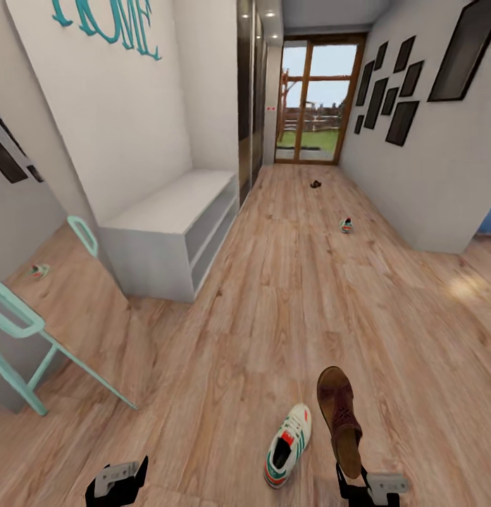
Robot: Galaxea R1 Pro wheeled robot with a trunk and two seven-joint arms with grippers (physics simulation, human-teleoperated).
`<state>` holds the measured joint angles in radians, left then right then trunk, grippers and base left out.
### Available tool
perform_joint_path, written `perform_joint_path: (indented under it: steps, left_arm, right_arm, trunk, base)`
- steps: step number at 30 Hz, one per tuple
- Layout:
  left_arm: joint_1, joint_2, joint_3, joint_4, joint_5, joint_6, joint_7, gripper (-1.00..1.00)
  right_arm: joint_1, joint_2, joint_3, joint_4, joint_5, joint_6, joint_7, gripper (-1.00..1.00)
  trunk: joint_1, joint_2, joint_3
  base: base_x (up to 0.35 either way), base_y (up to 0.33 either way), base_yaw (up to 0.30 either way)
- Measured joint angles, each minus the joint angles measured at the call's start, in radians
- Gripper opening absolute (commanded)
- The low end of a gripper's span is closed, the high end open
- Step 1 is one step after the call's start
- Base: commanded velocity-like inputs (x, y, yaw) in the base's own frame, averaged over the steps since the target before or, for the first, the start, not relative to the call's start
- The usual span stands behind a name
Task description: Pick up the two gym shoes and the two sandals from the corridor floor and place them onto the hallstand (shoe rack) in the corridor, making sure they are on the rack and not on the floor. Arrange them so the two gym shoes are next to each other and the two sandals are next to each other.
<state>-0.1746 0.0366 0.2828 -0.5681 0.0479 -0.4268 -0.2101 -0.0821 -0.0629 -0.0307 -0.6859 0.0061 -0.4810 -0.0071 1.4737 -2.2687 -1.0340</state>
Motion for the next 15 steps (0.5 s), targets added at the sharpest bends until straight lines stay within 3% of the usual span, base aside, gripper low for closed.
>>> perform_joint_path:
  steps: [15]
  left_arm:
    - [0.002, 0.0, 0.0, 0.0, -0.001, 0.0, 0.0, 1.0]
  right_arm:
    - [0.0, 0.0, 0.0, 0.0, 0.0, 0.0, 0.0, -1.0]
  trunk:
    - [0.0, 0.0, 0.0]
  base:
    - [0.0, 0.0, -0.3]
